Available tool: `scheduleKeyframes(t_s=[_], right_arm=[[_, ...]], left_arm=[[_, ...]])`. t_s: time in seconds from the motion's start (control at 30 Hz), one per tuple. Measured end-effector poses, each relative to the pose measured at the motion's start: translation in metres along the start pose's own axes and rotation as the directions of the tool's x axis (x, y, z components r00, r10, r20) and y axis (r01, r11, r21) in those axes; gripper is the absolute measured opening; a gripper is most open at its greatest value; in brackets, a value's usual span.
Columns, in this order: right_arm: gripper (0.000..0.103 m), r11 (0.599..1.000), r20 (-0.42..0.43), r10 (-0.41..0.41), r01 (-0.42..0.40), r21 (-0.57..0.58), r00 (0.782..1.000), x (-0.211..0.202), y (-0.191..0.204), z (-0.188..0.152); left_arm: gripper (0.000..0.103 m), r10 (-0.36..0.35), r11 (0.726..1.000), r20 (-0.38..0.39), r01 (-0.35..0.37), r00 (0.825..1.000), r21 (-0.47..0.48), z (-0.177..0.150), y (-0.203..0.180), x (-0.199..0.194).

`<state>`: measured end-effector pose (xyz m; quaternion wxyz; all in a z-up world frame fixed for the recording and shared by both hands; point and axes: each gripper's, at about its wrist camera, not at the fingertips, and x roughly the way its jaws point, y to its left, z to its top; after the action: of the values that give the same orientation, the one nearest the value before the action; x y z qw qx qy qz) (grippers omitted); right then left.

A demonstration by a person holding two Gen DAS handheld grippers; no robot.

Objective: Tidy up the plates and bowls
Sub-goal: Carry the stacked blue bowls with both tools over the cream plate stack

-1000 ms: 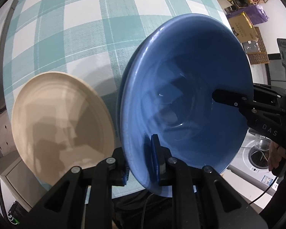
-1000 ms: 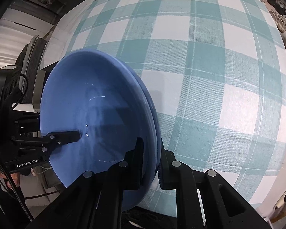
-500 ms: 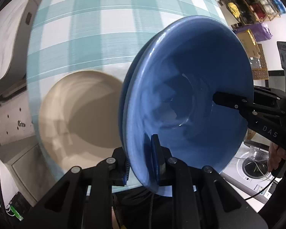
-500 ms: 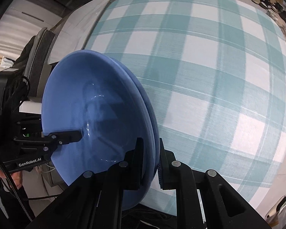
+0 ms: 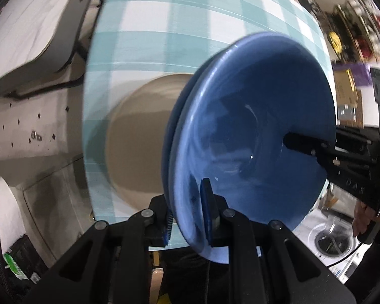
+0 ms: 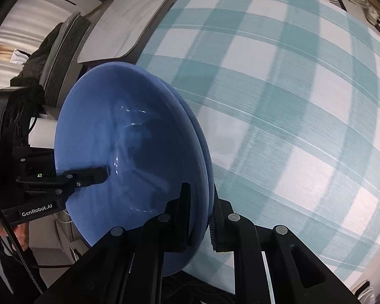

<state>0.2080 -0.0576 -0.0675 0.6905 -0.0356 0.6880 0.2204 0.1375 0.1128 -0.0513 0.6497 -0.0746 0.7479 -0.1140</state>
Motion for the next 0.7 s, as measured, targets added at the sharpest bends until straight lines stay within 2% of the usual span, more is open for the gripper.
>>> scheduleKeyframes(t_s=[0.07, 0.3, 0.53, 0.7], right_arm=[[0.012, 1.000, -0.014, -0.003, 0.003, -0.015, 1.000, 0.008, 0.009, 0.004], [0.012, 0.998, -0.060, -0.007, 0.003, -0.057, 0.998, 0.035, 0.030, 0.014], [0.012, 0.997, -0.080, -0.026, 0.020, -0.072, 0.996, 0.048, 0.037, 0.016], [0.012, 0.998, -0.074, -0.030, 0.025, -0.066, 0.997, 0.056, 0.042, 0.020]], left_arm=[[0.017, -0.012, 1.000, -0.004, 0.012, 1.000, -0.024, -0.005, 0.018, 0.001], [0.017, -0.016, 0.998, -0.008, 0.016, 1.000, -0.056, -0.008, 0.040, 0.011], [0.017, -0.005, 0.998, -0.013, 0.005, 1.000, -0.062, -0.005, 0.051, 0.022], [0.017, -0.034, 0.997, 0.003, 0.035, 0.999, -0.072, -0.003, 0.055, 0.022]])
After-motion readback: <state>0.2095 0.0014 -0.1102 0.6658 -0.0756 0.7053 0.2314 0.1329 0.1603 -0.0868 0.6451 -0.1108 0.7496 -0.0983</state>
